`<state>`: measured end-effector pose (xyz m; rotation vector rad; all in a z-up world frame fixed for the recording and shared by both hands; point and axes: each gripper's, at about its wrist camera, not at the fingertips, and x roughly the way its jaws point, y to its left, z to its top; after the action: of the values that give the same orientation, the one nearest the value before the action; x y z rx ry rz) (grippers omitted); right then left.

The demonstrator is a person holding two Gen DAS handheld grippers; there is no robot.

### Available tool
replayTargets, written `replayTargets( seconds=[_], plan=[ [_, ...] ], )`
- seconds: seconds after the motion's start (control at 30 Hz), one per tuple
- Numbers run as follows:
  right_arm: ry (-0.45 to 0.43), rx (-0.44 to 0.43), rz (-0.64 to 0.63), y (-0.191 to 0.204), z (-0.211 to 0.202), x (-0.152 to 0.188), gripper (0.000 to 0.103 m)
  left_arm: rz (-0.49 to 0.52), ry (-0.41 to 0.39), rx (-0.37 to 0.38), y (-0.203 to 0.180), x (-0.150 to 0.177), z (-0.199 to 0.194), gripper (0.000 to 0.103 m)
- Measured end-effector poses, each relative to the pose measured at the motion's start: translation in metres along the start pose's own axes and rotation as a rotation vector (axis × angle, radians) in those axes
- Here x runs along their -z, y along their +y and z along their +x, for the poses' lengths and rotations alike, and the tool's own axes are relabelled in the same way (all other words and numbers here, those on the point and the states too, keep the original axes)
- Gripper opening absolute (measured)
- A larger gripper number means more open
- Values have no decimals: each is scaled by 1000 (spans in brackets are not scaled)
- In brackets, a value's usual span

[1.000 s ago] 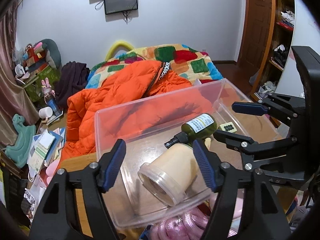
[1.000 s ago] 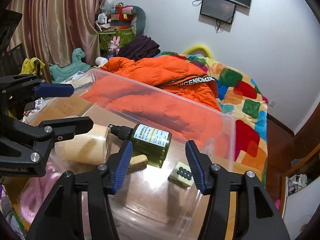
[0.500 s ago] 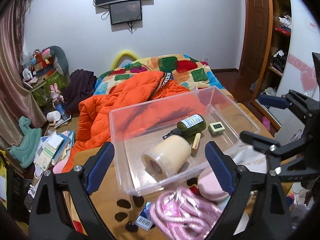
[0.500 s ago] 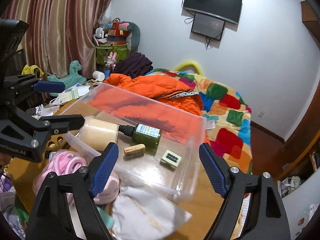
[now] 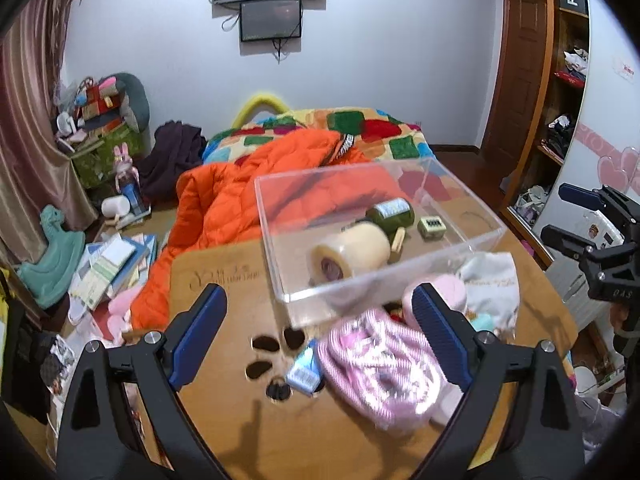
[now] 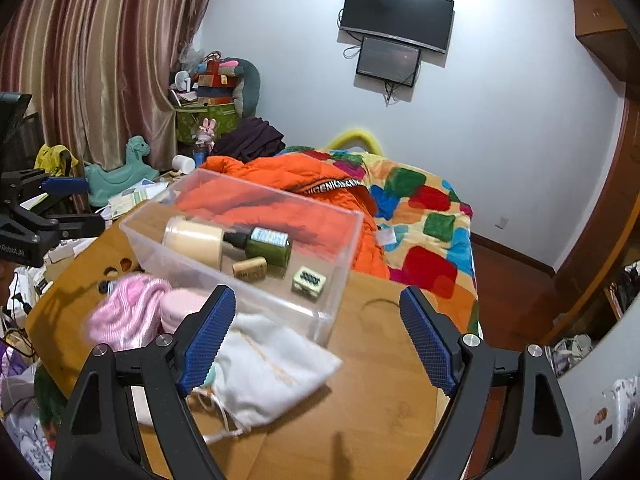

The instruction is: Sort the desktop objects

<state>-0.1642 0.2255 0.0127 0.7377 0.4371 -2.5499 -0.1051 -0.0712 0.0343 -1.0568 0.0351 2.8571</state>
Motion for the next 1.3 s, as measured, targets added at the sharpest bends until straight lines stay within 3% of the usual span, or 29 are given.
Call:
replayTargets(
  seconds=[0.3, 0.7, 1.3],
  plan=[
    [30, -34, -23, 12, 2, 21, 82, -41, 84, 50, -24, 23, 18, 95],
    [46, -93, -53, 30, 9, 36, 82, -52, 160, -7, -57, 46, 57, 95],
    [111, -205, -78, 70, 46, 37, 82, -107, 179, -54, -13, 74, 53, 98]
  ],
)
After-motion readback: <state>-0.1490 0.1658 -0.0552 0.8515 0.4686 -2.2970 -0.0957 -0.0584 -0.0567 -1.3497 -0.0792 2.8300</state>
